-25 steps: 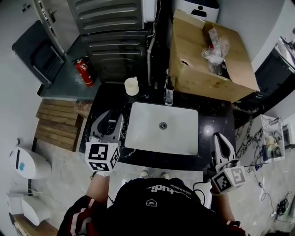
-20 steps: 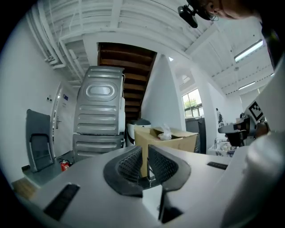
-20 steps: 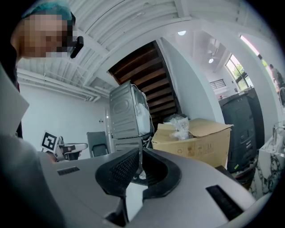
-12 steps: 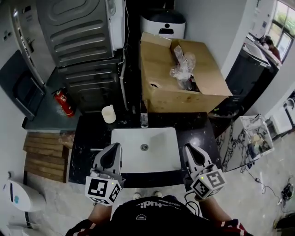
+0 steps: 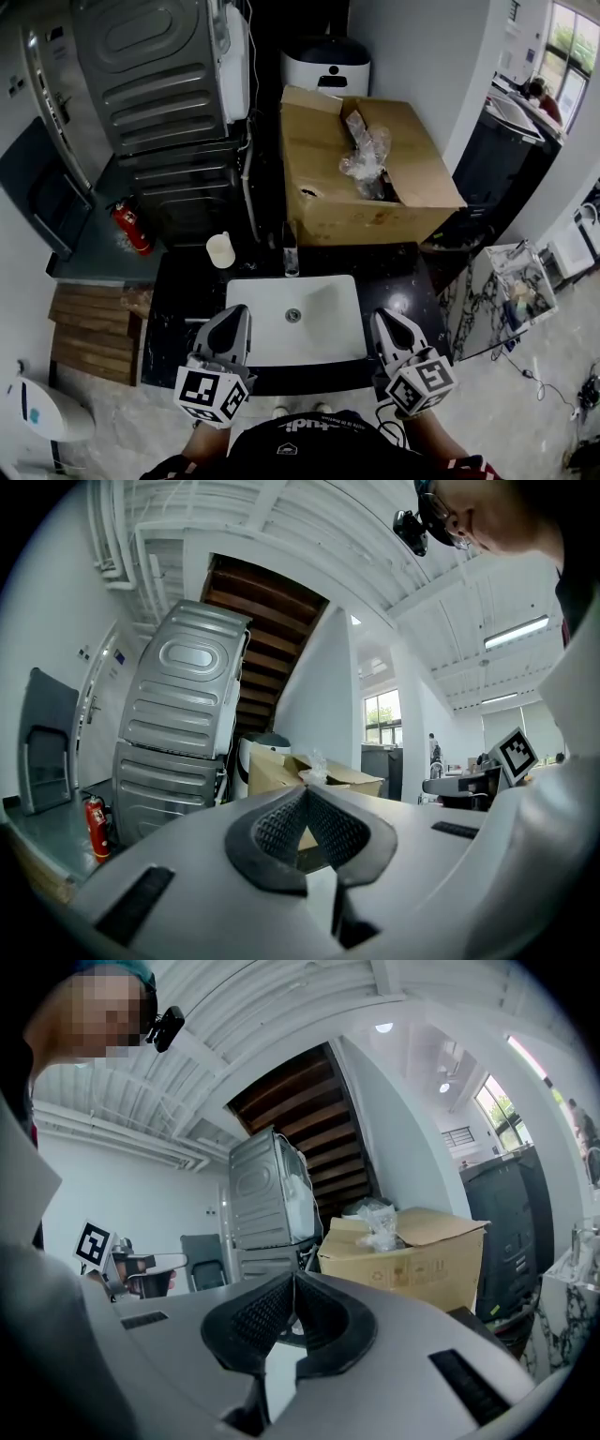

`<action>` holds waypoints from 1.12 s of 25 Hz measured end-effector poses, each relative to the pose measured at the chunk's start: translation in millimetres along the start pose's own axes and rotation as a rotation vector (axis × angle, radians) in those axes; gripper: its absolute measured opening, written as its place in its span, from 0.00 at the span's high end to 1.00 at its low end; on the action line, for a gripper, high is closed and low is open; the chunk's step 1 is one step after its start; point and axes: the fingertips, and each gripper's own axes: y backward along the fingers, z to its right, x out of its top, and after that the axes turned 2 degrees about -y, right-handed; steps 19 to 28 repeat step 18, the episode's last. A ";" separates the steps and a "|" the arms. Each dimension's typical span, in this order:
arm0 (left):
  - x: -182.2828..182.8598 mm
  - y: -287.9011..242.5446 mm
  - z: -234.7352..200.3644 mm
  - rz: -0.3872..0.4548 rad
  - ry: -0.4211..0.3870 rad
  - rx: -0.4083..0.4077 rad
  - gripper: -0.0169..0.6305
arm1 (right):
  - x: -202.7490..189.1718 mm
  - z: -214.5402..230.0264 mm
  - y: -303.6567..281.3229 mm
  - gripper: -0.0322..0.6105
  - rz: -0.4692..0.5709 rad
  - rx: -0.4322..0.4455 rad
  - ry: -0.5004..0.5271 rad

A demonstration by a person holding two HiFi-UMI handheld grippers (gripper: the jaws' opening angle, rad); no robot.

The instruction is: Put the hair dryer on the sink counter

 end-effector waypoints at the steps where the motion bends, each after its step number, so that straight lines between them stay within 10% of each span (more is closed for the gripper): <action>1: -0.3 0.2 0.5 -0.003 0.000 0.001 0.95 | 0.7 -0.3 0.3 0.89 0.001 0.001 0.000; 28: -5.7 1.3 4.7 -0.027 0.020 -0.019 0.95 | -0.6 -4.4 -5.5 0.89 -0.003 0.019 -0.004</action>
